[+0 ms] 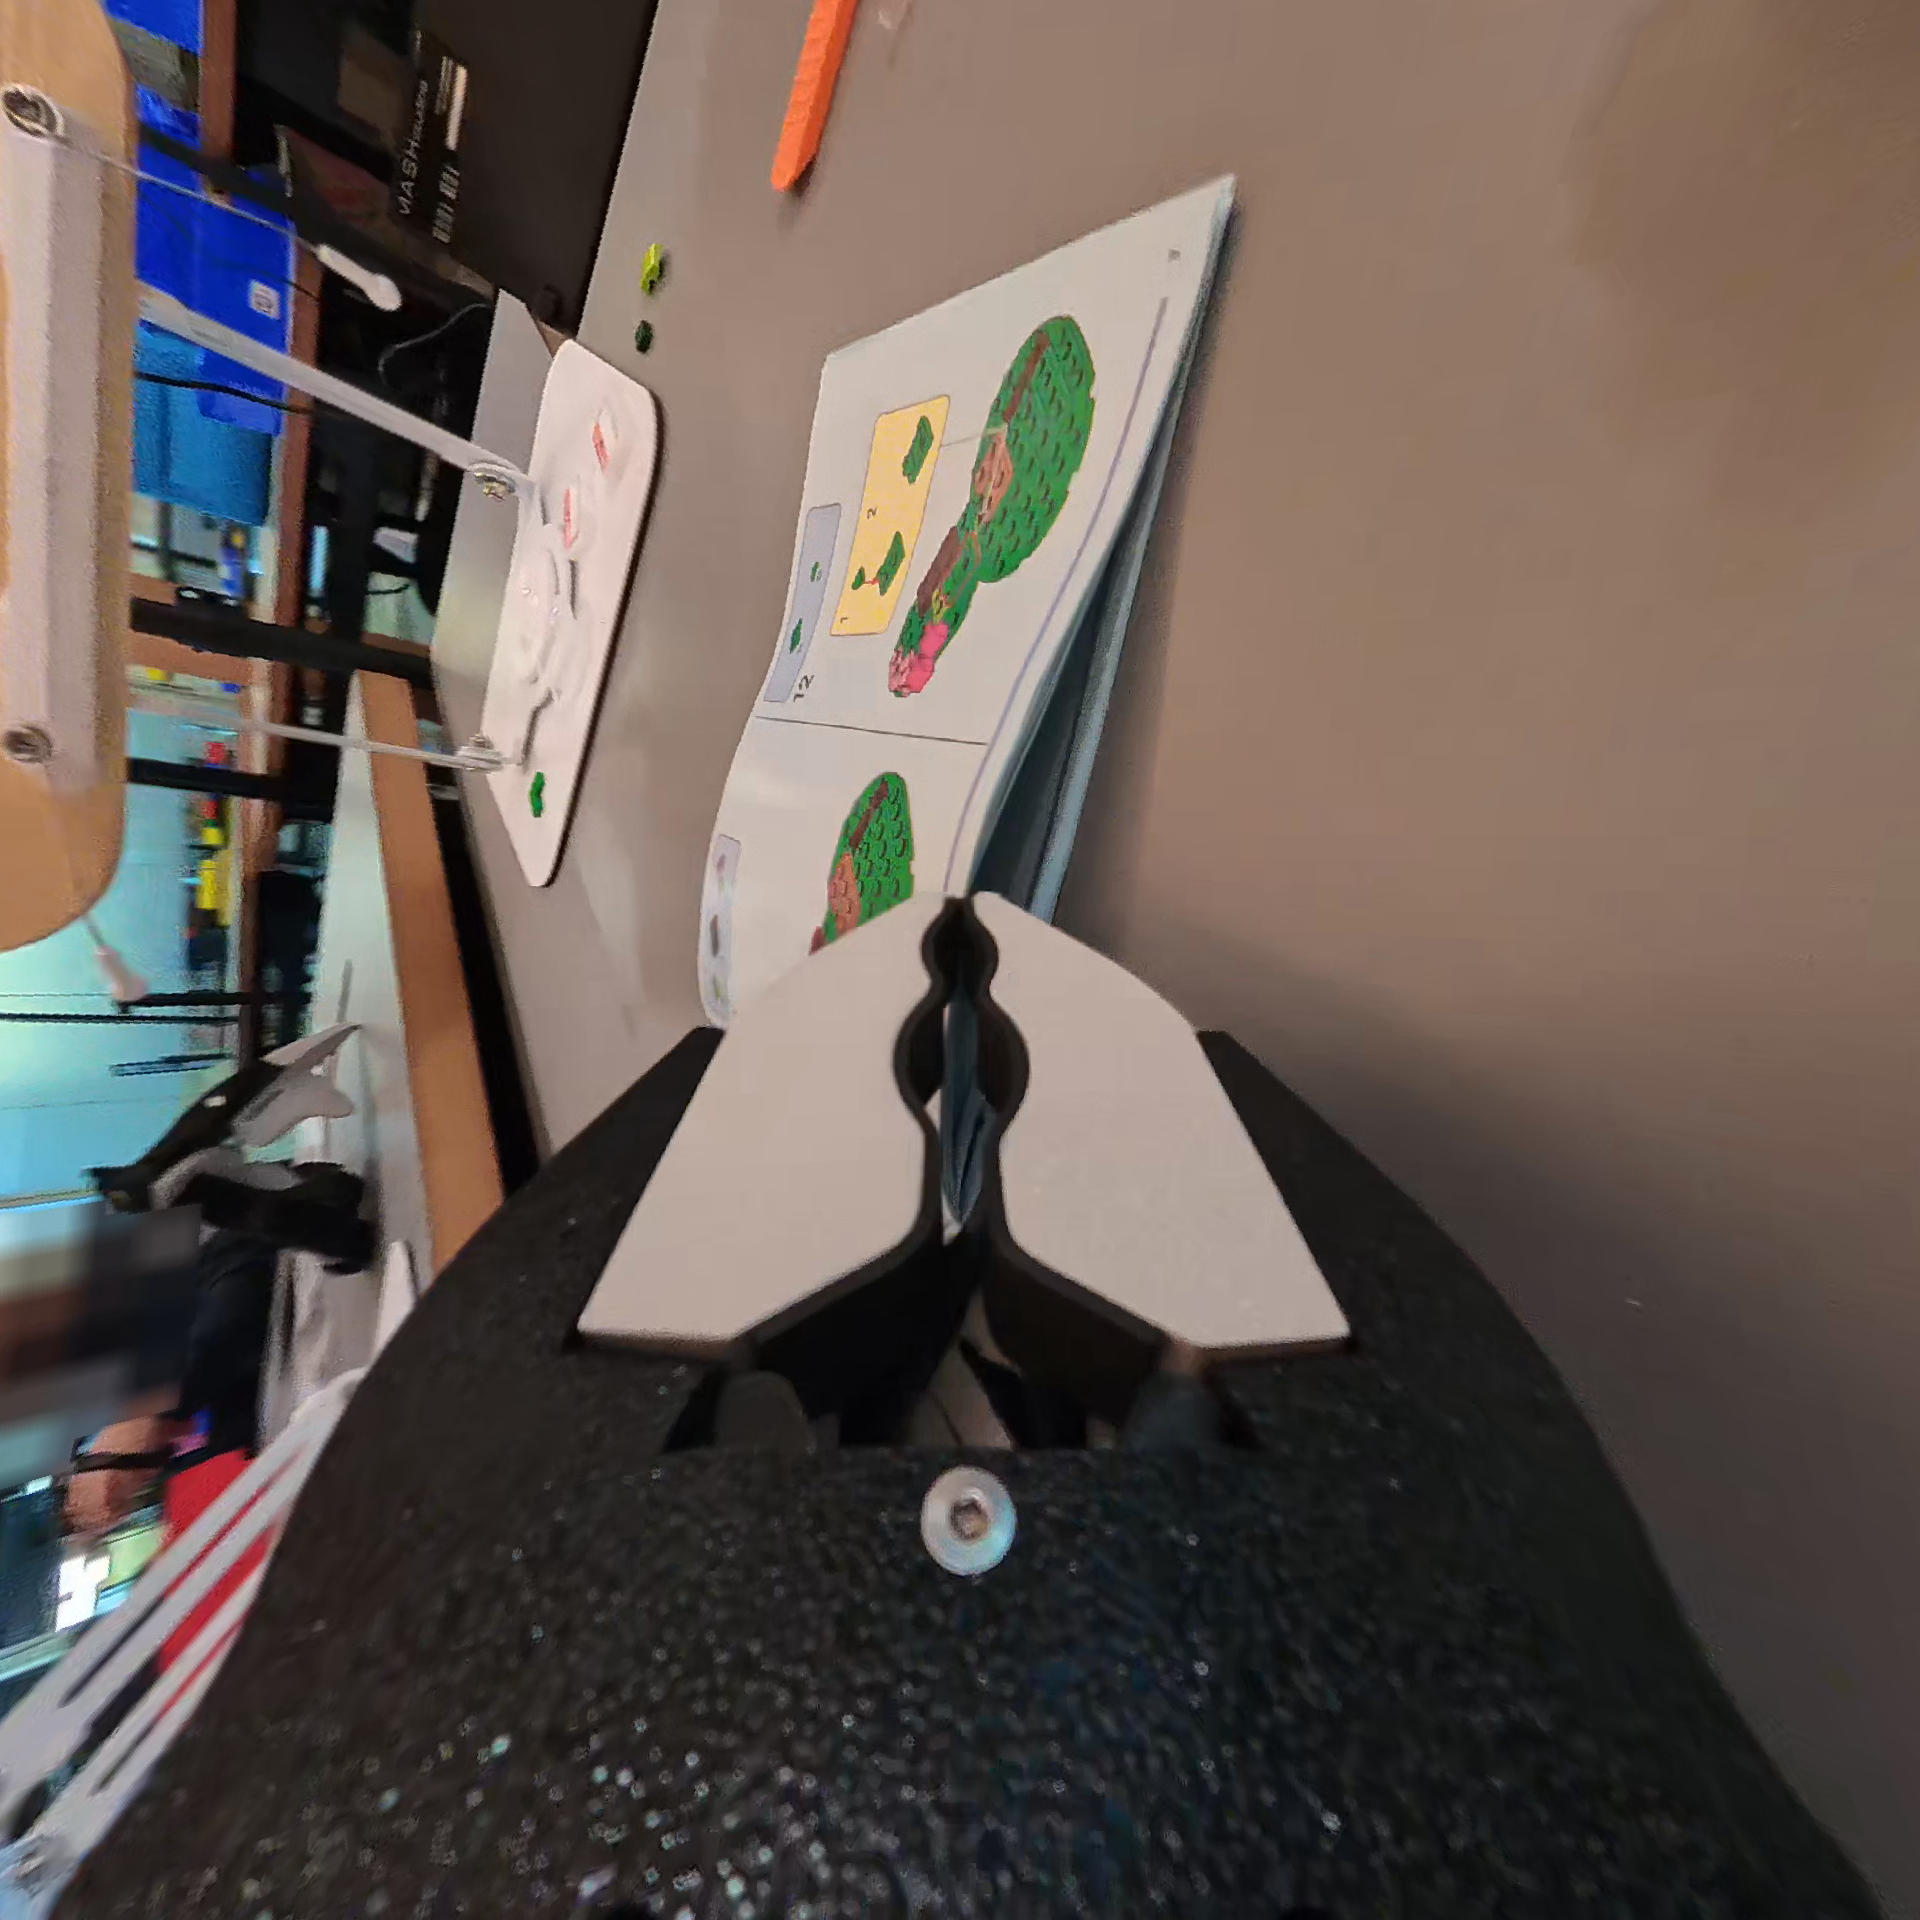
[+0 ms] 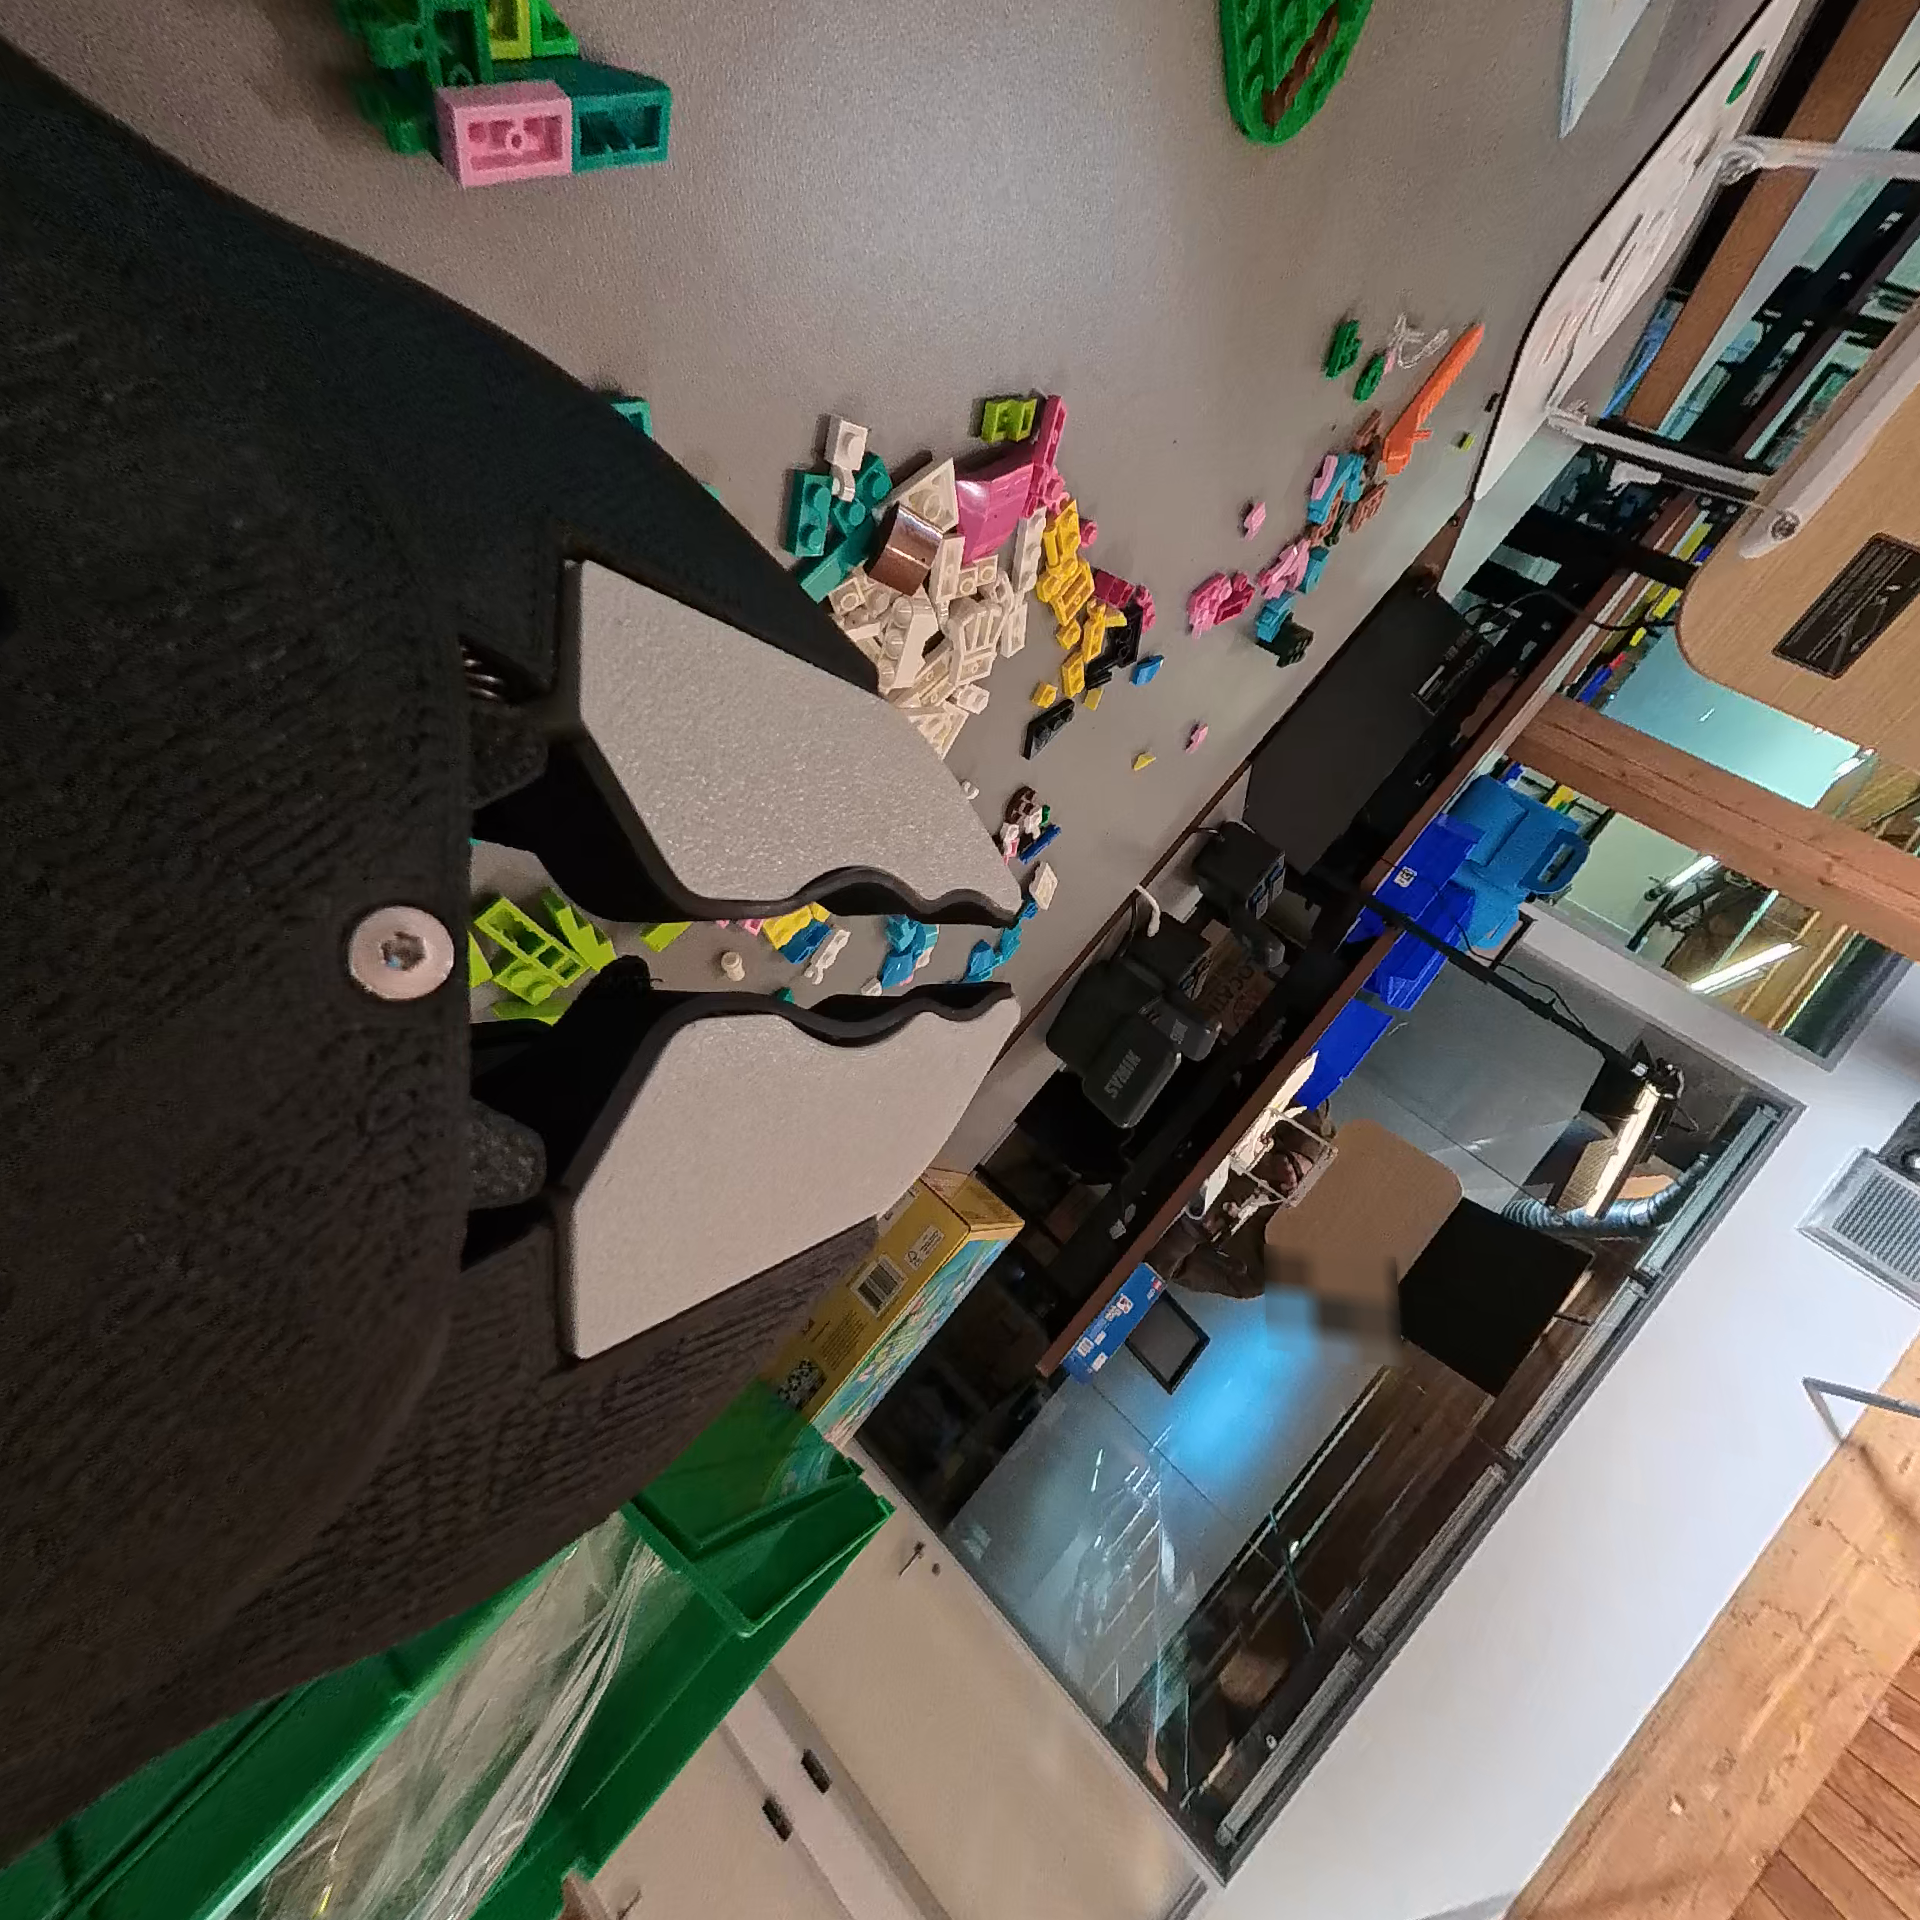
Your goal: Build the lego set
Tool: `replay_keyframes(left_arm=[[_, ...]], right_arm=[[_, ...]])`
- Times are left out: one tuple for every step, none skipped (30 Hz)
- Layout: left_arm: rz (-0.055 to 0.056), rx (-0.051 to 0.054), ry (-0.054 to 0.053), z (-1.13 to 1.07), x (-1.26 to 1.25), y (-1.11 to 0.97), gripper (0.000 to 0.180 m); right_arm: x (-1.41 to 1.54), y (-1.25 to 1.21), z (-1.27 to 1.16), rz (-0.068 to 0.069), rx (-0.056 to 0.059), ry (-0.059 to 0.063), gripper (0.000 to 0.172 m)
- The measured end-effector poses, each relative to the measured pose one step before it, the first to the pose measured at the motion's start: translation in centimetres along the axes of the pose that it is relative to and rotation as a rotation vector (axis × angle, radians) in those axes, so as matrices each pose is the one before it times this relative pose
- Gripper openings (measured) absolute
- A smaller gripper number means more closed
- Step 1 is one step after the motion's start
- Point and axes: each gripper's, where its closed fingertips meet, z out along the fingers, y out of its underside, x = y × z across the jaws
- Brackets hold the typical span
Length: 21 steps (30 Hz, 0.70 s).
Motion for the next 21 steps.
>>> replay_keyframes(left_arm=[[0.0241, -0.0191, -0.0179, 0.237, -0.081, 0.216, 0.0], [0.0206, -0.0221, -0.0084, 0.276, 0.044, 0.283, 0.0], [0.0104, -0.018, -0.0082, 0.277, 0.022, 0.258, 0.0], [-0.005, -0.0043, -0.0166, 0.196, -0.154, 0.1, 0.0], [-0.0291, 0.0085, -0.0175, 0.085, -0.261, -0.037, 0.0], [-0.0495, 0.0169, -0.007, 0.0, -0.287, -0.122, 0.0], [-0.0666, 0.0258, -0.0107, -0.11, -0.453, -0.209, 0.0], [-0.0804, 0.0348, -0.0071, -0.193, -0.512, -0.303, 0.0], [-0.0922, 0.0401, -0.0053, -0.24, -0.585, -0.354, 0.0], [-0.102, 0.0432, -0.0071, -0.293, -0.682, -0.388, 0.0], [-0.1028, 0.0436, 0.004, -0.289, -0.589, -0.396, 0.0], [-0.1035, 0.0424, 0.0035, -0.306, -0.616, -0.405, 0.0], [-0.0951, 0.0394, 0.0031, -0.284, -0.601, -0.376, 0.0], [-0.0829, 0.0325, -0.0031, -0.243, -0.627, -0.293, 0.0], [-0.0575, 0.0235, -0.0026, -0.211, -0.492, -0.213, 0.0], [-0.016, 0.0045, -0.0054, -0.132, -0.328, 0.002, 0.0], [0.0183, -0.0033, 0.0, -0.056, -0.04, 0.084, 0.0], [0.0318, -0.007, 0.0076, -0.003, 0.22, 0.119, 0.0], [0.0403, -0.0099, 0.0305, 0.092, 0.645, 0.117, 0.0], [0.0389, -0.0208, 0.0372, 0.201, 0.779, 0.176, 0.0], [0.0392, -0.0338, 0.0395, 0.327, 0.739, 0.266, 0.0]], right_arm=[[-0.047, 0.035, 0.072, -0.0006, 0.0008, -0.0014, 0.008], [-0.012, -0.053, -0.01, -0.0005, 0.0012, -0.0013, 0.008], [-0.068, -0.005, 0.138, -0.0002, 0.0007, -0.0018, 0.008], [-0.023, -0.043, 0.166, -0.0008, 0.0001, -0.0013, 0.009], [-0.029, -0.074, 0.176, -0.0011, 0.0003, -0.0001, 0.008], [0.011, -0.081, 0.114, -0.001, 0.0002, 0.0005, 0.008], [-0.001, -0.126, 0.041, -0.0004, -0.0005, 0.001, 0.008], [-0.004, -0.144, 0.112, -0.0004, -0.0006, 0.0009, 0.008], [0.008, -0.16, 0.031, -0.0005, -0.0014, 0.0011, 0.008], [0.057, -0.154, 0.023, -0.0011, -0.0006, 0.0014, 0.009], [-0.031, -0.147, -0.027, -0.0008, 0.0001, 0.0018, 0.008], [-0.084, -0.144, 0.071, -0.0004, 0.0003, 0.0009, 0.008], [-0.091, -0.142, 0.069, -0.0009, 0.0002, 0.0014, 0.008], [-0.136, -0.093, 0.078, -0.0008, 0.0002, 0.0008, 0.008], [-0.101, -0.068, 0.058, -0.0011, 0.0003, 0.0002, 0.008], [-0.043, -0.051, 0.043, -0.0013, -0.0002, -0.0017, 0.008], [-0.132, 0.029, 0.064, -0.0002, -0.001, -0.002, 0.008], [-0.122, 0.067, 0.057, -0.0002, -0.0006, -0.0007, 0.008], [-0.127, 0.046, 0.109, 0.0003, 0.0006, -0.0011, 0.008], [-0.119, -0.006, 0.086, 0.0001, -0.0002, -0.0008, 0.008], [-0.063, 0.02, 0.073, 0.0005, -0.0003, -0.0016, 0.008]])
